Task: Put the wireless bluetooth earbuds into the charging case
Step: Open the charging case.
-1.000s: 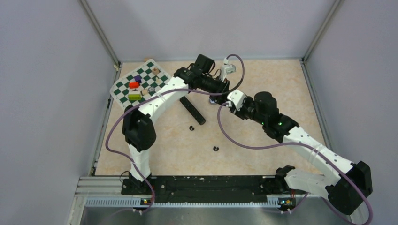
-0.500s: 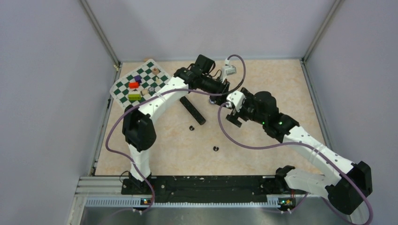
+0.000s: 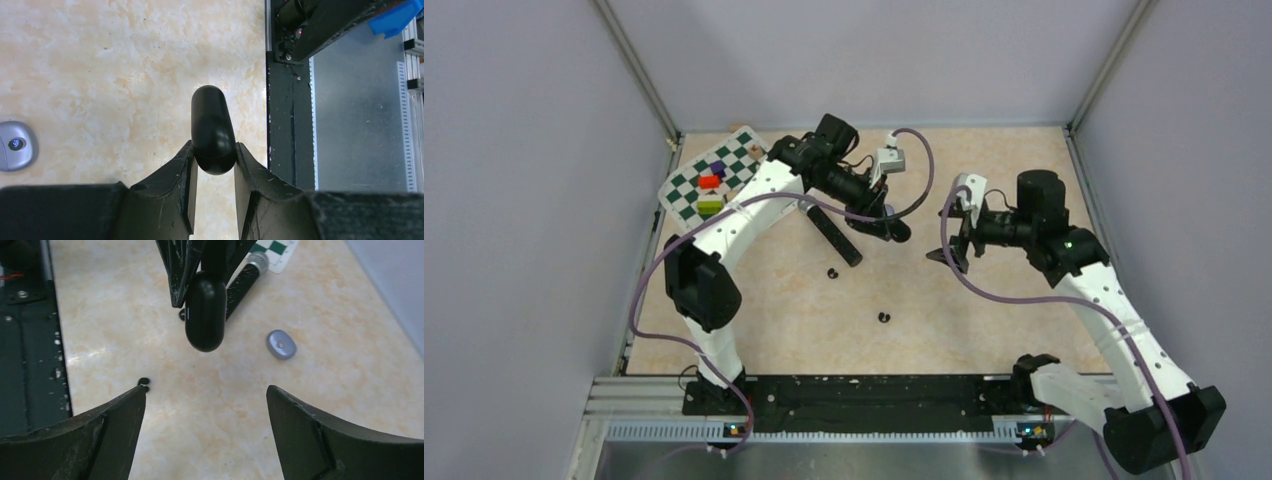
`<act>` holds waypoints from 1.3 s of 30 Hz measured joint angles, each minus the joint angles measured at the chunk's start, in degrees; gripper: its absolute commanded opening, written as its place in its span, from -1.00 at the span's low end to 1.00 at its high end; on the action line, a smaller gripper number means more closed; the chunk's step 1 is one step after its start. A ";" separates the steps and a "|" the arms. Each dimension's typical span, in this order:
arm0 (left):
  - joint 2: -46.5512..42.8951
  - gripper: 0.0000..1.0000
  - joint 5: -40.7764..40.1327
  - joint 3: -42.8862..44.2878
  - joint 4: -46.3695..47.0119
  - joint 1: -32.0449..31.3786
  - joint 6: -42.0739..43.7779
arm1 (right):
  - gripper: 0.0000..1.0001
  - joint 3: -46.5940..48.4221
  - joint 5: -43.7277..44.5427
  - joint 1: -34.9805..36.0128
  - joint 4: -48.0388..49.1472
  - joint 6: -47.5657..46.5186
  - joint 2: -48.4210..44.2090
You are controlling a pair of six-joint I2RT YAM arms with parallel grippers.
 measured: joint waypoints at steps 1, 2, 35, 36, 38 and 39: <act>-0.50 -0.88 0.15 -0.07 -1.05 0.07 1.53 | 0.72 0.28 -2.62 -0.55 -0.96 0.07 0.92; -0.92 -0.88 0.24 -0.20 -1.79 0.09 2.69 | 0.69 0.61 -4.98 -0.98 -1.79 0.07 2.14; -0.66 -0.90 4.92 -1.97 -6.19 -4.22 8.79 | -0.03 -2.19 -31.85 -3.30 3.72 10.05 15.98; -0.57 -0.90 4.94 -1.97 -6.21 -4.24 8.79 | -0.03 -2.16 -31.85 -3.28 4.26 10.38 15.91; -0.57 -0.90 4.92 -1.97 -6.21 -4.24 8.79 | -0.04 -2.19 -31.87 -3.08 4.85 10.73 15.89; -0.57 -0.90 4.94 -1.97 -6.19 -4.24 8.76 | -0.05 -2.19 -31.85 -2.89 5.05 10.88 15.89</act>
